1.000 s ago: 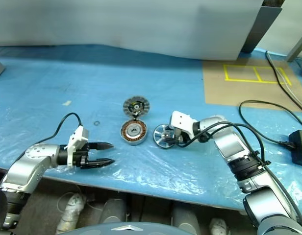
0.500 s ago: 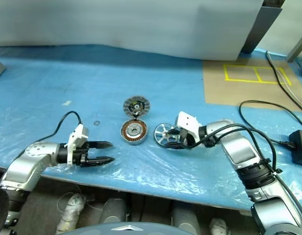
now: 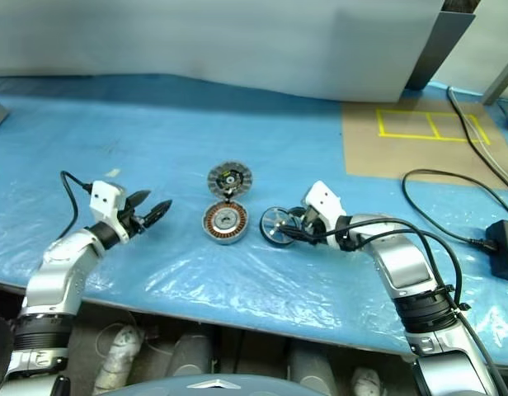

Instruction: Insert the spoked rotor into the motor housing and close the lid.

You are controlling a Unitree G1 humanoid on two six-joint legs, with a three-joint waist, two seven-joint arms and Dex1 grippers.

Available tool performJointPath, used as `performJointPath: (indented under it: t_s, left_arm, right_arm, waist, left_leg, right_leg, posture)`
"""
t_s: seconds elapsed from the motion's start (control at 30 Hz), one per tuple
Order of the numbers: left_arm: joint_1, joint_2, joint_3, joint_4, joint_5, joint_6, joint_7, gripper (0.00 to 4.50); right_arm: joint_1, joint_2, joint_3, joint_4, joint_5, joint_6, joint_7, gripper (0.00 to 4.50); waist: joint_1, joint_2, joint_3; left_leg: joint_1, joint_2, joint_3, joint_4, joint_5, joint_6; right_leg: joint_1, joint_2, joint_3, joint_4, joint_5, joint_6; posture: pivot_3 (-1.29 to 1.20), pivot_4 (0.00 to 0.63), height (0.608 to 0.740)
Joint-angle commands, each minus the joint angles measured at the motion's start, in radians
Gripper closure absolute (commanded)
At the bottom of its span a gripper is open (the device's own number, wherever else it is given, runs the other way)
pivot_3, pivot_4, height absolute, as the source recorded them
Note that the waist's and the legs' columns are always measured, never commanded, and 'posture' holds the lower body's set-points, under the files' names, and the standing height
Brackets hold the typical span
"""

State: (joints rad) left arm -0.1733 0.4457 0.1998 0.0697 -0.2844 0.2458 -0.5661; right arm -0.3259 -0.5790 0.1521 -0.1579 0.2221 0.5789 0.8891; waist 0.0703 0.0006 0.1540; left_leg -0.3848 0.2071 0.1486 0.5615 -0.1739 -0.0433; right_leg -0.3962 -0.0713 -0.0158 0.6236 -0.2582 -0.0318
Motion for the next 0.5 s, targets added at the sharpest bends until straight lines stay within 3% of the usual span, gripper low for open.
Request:
performJointPath:
  t_s: [0.03, 0.33, 0.5]
  left_arm:
    - [0.000, -0.028, -0.016, 0.028, 0.066, -0.075, 0.077, 1.01]
    - [0.021, -0.078, -0.095, 0.131, 0.163, -0.133, 0.131, 1.01]
    - [-0.011, -0.092, -0.081, 0.192, 0.161, -0.139, 0.166, 1.01]
  right_arm:
    - [-0.013, 0.009, -0.014, -0.030, -0.014, -0.031, -0.042, 2.02]
    - [0.004, 0.008, -0.003, -0.033, -0.033, -0.044, -0.072, 2.02]
    - [0.014, 0.006, -0.001, -0.039, -0.040, -0.041, -0.082, 2.02]
  waist:
    - [0.000, 0.000, 0.000]
    - [0.000, -0.001, 0.000]
    - [0.000, 0.000, 0.000]
  left_leg:
    - [0.000, 0.000, 0.000, 0.001, 0.000, 0.000]
    - [0.002, -0.001, 0.000, 0.001, 0.000, 0.000]
    - [0.003, -0.001, 0.000, 0.001, 0.000, 0.001]
  right_leg:
    - [0.000, 0.000, 0.000, 0.000, 0.000, 0.000]
    - [0.002, -0.001, 0.002, -0.001, 0.002, 0.002]
    - [0.003, -0.002, 0.002, -0.001, 0.001, 0.002]
  posture:
    - [0.00, 0.150, 0.740]
    - [0.00, 0.150, 0.740]
    - [0.00, 0.150, 0.740]
